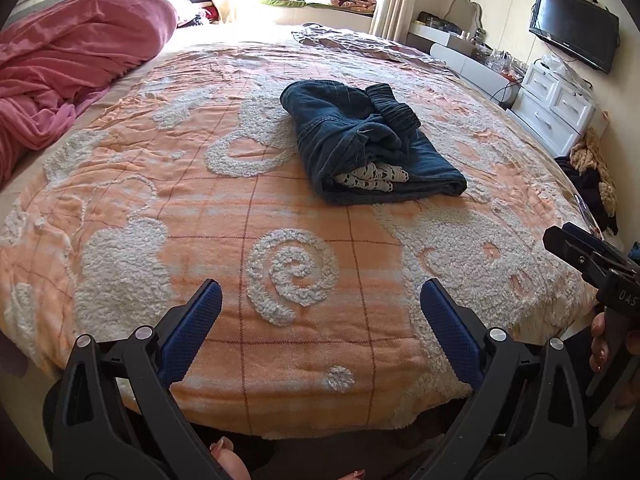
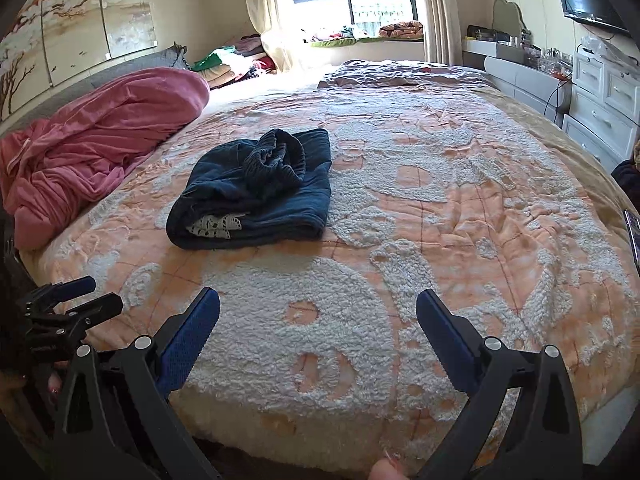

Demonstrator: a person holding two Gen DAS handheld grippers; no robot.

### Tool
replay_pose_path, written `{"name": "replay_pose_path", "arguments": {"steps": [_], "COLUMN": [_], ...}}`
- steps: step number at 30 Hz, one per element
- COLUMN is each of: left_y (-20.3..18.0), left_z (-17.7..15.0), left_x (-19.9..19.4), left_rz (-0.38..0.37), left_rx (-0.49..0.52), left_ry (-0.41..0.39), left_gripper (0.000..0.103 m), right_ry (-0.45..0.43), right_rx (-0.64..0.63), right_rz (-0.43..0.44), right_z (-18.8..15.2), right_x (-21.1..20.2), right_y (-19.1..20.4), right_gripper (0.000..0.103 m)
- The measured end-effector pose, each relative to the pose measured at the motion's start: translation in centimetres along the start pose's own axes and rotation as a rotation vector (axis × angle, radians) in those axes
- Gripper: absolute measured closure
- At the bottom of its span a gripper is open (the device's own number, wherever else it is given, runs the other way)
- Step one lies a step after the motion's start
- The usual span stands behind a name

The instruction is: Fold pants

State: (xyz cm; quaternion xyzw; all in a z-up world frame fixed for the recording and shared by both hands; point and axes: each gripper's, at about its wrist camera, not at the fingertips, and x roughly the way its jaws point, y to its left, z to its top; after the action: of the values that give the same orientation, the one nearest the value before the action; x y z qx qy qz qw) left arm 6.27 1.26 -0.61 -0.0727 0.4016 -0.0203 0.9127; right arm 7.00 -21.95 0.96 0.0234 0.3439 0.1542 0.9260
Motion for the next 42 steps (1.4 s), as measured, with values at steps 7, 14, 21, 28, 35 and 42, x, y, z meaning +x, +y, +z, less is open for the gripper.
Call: {"name": "replay_pose_path", "arguments": {"steps": [7, 14, 21, 28, 35, 42], "left_y": [-0.2, -0.2, -0.1, -0.3, -0.4, -0.5], "left_z": [-0.9, -1.3, -1.1, -1.0, -0.8, -0.8], "left_x": [0.3, 0.5, 0.4, 0.3, 0.3, 0.3], "left_rz": [-0.007, 0.003, 0.014, 0.019, 0.017, 0.023], "left_rx": [-0.012, -0.016, -0.015, -0.010, -0.006, -0.005], "left_ry": [0.013, 0.014, 0.004, 0.002, 0.002, 0.003], "left_gripper": [0.010, 0.010, 0.010, 0.010, 0.010, 0.010], "right_ry": [0.016, 0.031, 0.041, 0.048, 0.050, 0.052], "right_rx": [0.016, -0.001, -0.008, -0.008, -0.006, -0.009], "right_rz": [0.008, 0.009, 0.015, 0.015, 0.014, 0.017], "right_z": [-1.0, -1.3, -1.5, -1.5, -1.5, -1.4], "right_x": [-0.1, 0.3, 0.7, 1.1, 1.1, 1.2], "right_y": [-0.1, 0.5, 0.6, 0.6, 0.5, 0.6], "right_gripper": [0.005, 0.005, 0.005, 0.005, 0.005, 0.005]}}
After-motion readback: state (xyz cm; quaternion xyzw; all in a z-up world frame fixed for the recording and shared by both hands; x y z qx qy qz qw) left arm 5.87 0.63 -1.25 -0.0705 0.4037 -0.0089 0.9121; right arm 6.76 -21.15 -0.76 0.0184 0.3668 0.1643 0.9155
